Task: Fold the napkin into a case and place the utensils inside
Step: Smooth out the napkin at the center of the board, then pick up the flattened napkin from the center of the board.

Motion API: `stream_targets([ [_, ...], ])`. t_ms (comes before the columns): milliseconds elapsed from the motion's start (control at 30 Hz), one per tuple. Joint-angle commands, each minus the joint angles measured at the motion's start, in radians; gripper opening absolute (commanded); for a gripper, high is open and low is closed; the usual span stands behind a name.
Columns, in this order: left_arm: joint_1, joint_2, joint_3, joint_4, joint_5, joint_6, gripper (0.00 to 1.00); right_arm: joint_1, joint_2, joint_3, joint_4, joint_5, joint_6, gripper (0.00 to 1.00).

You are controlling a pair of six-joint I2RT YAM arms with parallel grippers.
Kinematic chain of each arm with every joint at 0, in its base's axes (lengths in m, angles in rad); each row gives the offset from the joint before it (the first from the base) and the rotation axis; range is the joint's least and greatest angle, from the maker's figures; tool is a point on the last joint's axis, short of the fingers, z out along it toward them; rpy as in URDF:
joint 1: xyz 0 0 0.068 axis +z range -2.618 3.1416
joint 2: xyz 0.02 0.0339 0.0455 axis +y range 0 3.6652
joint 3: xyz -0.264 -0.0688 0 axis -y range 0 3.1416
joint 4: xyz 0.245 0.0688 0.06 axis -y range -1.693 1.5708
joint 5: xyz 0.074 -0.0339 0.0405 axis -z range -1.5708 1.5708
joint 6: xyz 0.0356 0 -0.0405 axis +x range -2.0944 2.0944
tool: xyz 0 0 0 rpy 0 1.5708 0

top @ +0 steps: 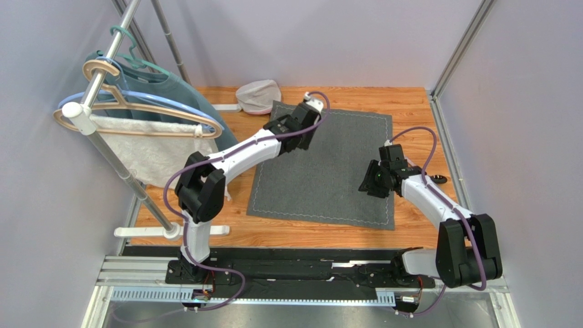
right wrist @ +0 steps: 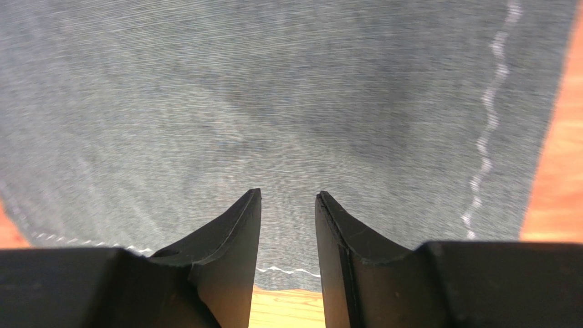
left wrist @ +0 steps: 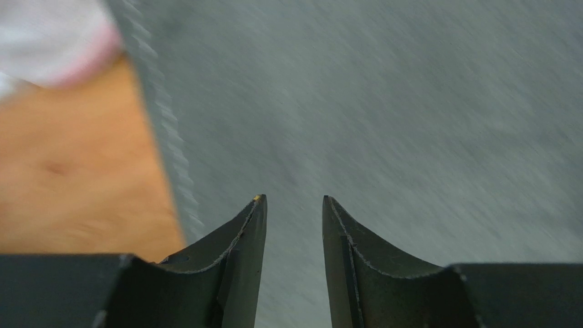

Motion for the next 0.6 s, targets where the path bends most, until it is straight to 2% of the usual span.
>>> stream_targets([
  [0, -0.055, -0.105, -0.173, -0.089, 0.144, -0.347, 0.44, -0.001, 0.008, 0.058, -0.087, 0.102, -0.007, 0.39],
  [33, -0.058, -0.115, -0.228, -0.094, 0.187, -0.37, 0.44, -0.004, 0.027, 0.058, -0.086, 0.104, -0.001, 0.39],
  [100, -0.067, -0.123, -0.276, -0.111, 0.148, -0.433, 0.43, -0.005, 0.045, 0.057, -0.07, 0.131, 0.004, 0.39],
  [233, -0.083, -0.126, -0.392, -0.123, 0.184, -0.496, 0.43, -0.007, 0.067, 0.046, -0.066, 0.137, 0.007, 0.39],
  [567, -0.239, -0.214, -0.584, -0.094, 0.167, -0.611, 0.44, -0.027, -0.002, -0.042, -0.073, 0.12, 0.023, 0.44],
])
